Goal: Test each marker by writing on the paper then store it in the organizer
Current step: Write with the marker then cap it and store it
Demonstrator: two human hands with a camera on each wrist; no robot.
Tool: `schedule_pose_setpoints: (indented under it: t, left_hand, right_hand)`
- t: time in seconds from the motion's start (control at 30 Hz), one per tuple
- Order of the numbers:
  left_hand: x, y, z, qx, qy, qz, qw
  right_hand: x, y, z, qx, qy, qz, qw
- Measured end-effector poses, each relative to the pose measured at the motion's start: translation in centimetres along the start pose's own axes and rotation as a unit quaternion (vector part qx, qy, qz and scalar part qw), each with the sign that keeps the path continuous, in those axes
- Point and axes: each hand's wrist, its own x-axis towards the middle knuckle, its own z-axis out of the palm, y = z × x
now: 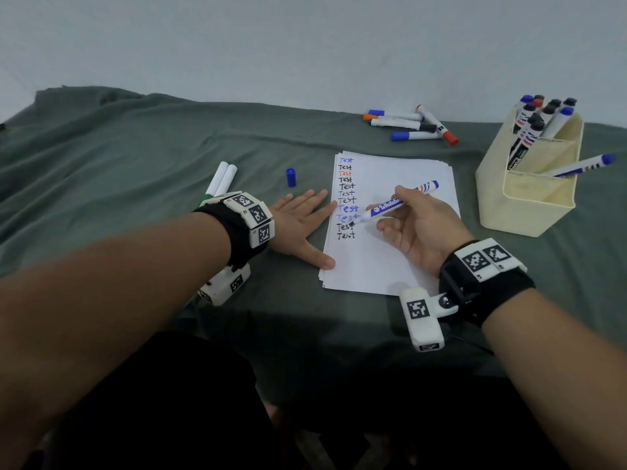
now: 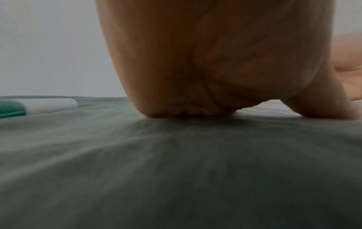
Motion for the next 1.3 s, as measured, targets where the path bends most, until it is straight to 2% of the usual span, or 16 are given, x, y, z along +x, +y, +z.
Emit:
schedule_pose_setpoints:
  t: [0.07,0.17,0.3,0.87,1.07,1.3]
  left_hand:
    - [0.0,0.0,-0.1,0.002,-0.001,-0.002,1.0]
    - [0.0,0.0,0.0,0.003,0.002,-0.004,1.0]
    - [-0.1,0.1,0.0,0.005,0.003,-0.008,1.0]
    - [-0.4,0.4,-0.2,-0.005,-0.004,-0.013,1.0]
    - [-0.4,0.5,-0.2,0.0,-0.001,-0.016,1.0]
    - [-0.4,0.3,-0.2,-0.009,-0.004,-0.011,1.0]
  right_hand:
    - [-0.5,0.4,0.7,-0.011,-0.024,-0.003,1.0]
    - [-1.0,0.7,1.2,-0.032,-0.052,-0.047,0.997]
    - [-1.3,1.1,1.2,-0.121,-0.074,-0.083,0.986]
    - [-0.9,1.8,1.2,-0.237,-0.06,-0.123,0.962]
    - [-0.8,1.8,1.1,-0.199,-0.064,-0.112,0.971]
    - [-0.9,1.7,1.3,-0.253,-0.037,-0.142,0.956]
